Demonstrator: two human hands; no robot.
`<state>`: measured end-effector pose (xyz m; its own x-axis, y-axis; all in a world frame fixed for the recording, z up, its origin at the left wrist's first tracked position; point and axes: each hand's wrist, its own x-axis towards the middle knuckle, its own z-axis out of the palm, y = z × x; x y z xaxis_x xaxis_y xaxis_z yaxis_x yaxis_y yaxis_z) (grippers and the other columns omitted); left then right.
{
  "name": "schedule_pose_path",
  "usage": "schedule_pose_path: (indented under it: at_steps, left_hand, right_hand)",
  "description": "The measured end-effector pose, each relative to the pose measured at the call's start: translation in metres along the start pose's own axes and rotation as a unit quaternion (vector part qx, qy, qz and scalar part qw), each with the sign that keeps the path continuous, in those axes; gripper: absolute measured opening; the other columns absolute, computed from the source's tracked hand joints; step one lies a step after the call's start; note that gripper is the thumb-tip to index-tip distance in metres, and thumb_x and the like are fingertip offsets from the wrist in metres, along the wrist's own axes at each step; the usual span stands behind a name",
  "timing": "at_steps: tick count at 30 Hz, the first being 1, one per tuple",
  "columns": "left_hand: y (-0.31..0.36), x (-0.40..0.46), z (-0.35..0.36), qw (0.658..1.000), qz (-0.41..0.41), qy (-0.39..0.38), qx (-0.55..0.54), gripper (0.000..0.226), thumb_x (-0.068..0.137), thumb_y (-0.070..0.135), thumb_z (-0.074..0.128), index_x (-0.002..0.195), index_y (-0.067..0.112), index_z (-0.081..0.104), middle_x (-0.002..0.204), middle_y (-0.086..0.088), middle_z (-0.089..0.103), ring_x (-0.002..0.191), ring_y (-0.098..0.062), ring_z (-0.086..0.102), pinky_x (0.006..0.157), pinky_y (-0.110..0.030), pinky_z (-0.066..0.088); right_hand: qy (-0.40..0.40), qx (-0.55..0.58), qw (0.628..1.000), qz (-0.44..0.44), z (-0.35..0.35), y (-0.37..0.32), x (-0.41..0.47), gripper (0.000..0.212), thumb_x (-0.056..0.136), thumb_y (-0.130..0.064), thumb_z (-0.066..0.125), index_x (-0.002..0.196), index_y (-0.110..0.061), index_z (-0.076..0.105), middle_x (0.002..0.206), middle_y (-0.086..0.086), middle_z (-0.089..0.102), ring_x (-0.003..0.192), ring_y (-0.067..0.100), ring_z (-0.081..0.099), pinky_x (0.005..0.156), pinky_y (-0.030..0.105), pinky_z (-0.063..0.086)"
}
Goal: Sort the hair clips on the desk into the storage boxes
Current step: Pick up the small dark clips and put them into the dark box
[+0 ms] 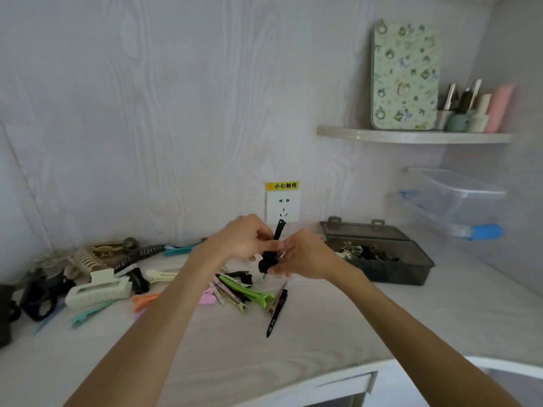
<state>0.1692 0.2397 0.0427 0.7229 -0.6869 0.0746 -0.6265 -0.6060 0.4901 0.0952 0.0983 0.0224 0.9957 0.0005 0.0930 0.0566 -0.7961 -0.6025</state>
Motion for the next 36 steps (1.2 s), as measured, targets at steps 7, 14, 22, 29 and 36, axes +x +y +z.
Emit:
schedule_pose_path:
  at_steps: [7, 14, 22, 29, 36]
  left_hand:
    - [0.004, 0.0, -0.011, 0.959, -0.002, 0.206, -0.193, 0.024, 0.085, 0.041, 0.061, 0.093, 0.022, 0.074, 0.09, 0.003, 0.068, 0.071, -0.01, 0.061, 0.067, -0.029, 0.057]
    - [-0.03, 0.003, 0.02, 0.988, -0.132, 0.056, -0.056, 0.04, 0.084, 0.047, 0.061, 0.111, 0.019, 0.068, 0.08, -0.008, 0.067, 0.062, -0.017, 0.059, 0.076, -0.037, 0.057]
    - [0.049, 0.052, 0.041, 0.982, 0.013, 0.124, -0.141, 0.037, 0.082, 0.033, 0.069, 0.114, 0.019, 0.06, 0.107, -0.001, 0.067, 0.083, -0.012, 0.061, 0.083, -0.029, 0.05]
    - [0.099, 0.086, 0.12, 0.98, 0.128, 0.142, -0.055, 0.024, 0.09, 0.029, 0.059, 0.112, 0.021, 0.063, 0.11, 0.003, 0.068, 0.098, -0.012, 0.063, 0.085, -0.026, 0.051]
    - [0.089, 0.085, 0.127, 0.978, 0.173, 0.016, 0.111, 0.049, 0.1, 0.044, 0.023, 0.141, 0.021, 0.036, 0.136, -0.005, 0.052, 0.126, -0.021, 0.046, 0.112, -0.041, 0.028]
  right_hand:
    - [-0.011, 0.003, 0.998, 0.056, -0.005, 0.022, -0.008, 0.027, 0.071, -0.029, 0.078, 0.092, -0.013, 0.076, 0.071, 0.006, 0.072, 0.052, 0.001, 0.055, 0.06, 0.018, 0.043]
    - [0.022, 0.047, 0.995, 0.087, -0.046, 0.042, -0.028, 0.022, 0.072, -0.022, 0.078, 0.093, -0.017, 0.073, 0.079, 0.008, 0.074, 0.06, 0.008, 0.061, 0.066, 0.022, 0.052]
    - [0.19, -0.022, 0.968, 0.164, -0.13, 0.093, -0.049, 0.023, 0.072, -0.018, 0.078, 0.092, -0.014, 0.066, 0.065, 0.001, 0.068, 0.059, 0.007, 0.063, 0.062, 0.019, 0.049]
    - [0.161, -0.095, 0.968, 0.169, -0.119, 0.138, -0.052, 0.02, 0.076, -0.009, 0.072, 0.095, -0.014, 0.069, 0.098, 0.006, 0.068, 0.097, 0.024, 0.064, 0.083, 0.029, 0.048]
    - [0.109, -0.07, 0.985, 0.113, -0.105, 0.145, -0.056, 0.034, 0.093, -0.004, 0.046, 0.122, -0.016, 0.059, 0.126, 0.005, 0.059, 0.116, 0.018, 0.053, 0.104, 0.029, 0.038]
